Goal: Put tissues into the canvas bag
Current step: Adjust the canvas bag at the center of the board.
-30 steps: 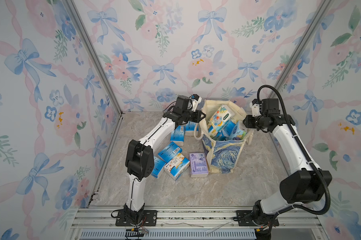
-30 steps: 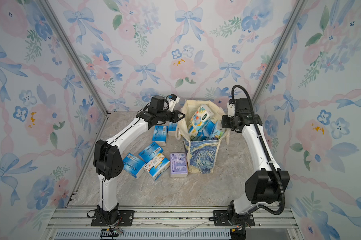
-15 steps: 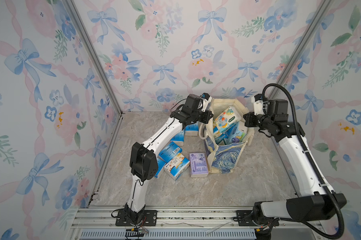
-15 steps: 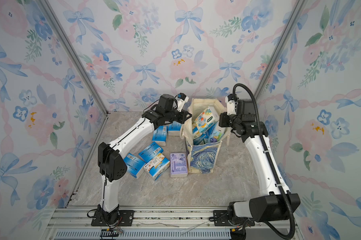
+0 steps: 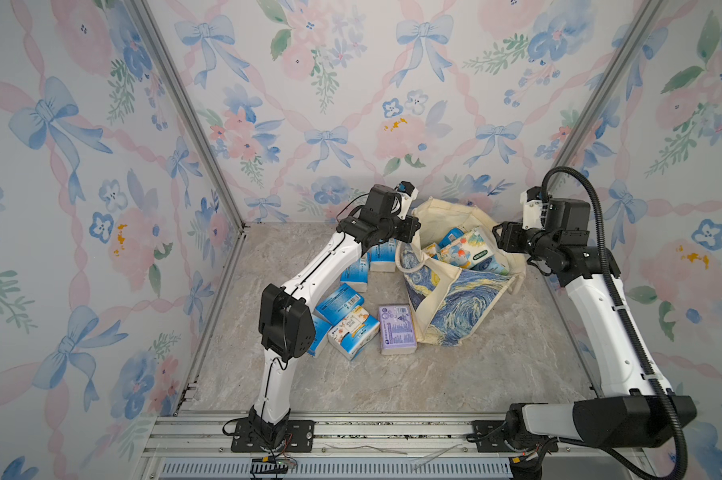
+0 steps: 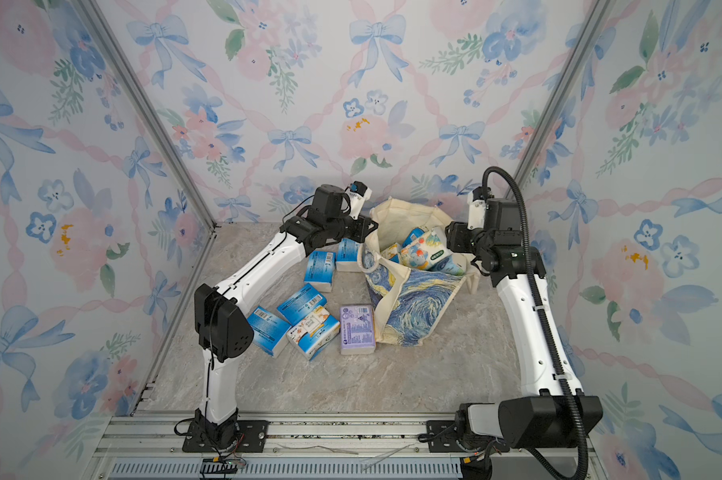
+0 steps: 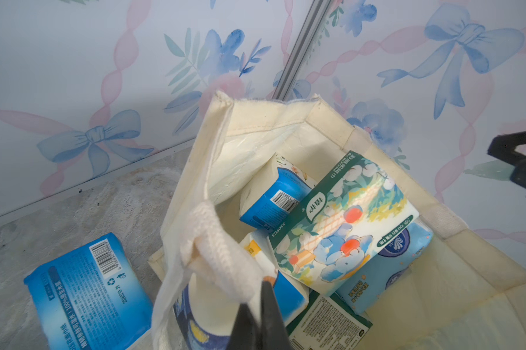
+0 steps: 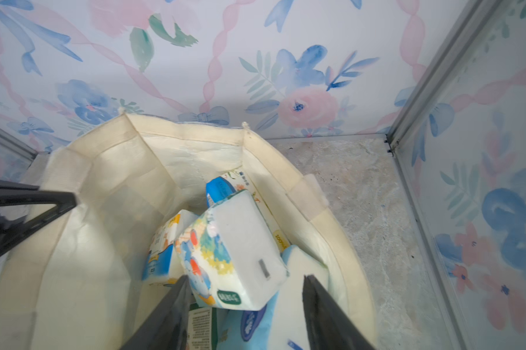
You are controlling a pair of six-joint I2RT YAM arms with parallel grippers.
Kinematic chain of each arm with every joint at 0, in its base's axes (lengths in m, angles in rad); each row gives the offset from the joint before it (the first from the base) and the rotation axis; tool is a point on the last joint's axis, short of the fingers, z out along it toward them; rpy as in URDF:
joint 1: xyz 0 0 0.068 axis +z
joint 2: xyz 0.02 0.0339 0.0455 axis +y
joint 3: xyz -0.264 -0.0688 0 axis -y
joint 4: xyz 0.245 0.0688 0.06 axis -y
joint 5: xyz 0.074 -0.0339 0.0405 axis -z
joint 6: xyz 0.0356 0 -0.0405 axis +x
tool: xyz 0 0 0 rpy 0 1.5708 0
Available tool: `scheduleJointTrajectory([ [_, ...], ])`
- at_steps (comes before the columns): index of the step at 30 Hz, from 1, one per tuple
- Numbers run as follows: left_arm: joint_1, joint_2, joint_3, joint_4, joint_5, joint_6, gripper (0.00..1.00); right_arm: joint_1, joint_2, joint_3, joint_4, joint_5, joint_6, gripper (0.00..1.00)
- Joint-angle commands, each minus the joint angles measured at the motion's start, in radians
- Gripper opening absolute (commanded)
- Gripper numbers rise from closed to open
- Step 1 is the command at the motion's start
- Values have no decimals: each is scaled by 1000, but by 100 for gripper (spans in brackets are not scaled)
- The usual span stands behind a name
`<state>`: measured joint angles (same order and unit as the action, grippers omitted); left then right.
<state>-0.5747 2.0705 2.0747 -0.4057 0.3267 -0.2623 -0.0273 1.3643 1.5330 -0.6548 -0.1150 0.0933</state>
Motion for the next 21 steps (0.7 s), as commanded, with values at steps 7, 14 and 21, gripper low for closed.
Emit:
scheduleJointTrajectory([
  [7,73,-36,-122,19,-17,12,2,-125,108,-94,36,-106,73,63],
  [14,79,-24,-142,19,-1,9,2,-128,188,-91,124,-273,116,49],
  [21,42,26,-42,19,40,8,3,-70,155,-95,168,-353,105,5],
])
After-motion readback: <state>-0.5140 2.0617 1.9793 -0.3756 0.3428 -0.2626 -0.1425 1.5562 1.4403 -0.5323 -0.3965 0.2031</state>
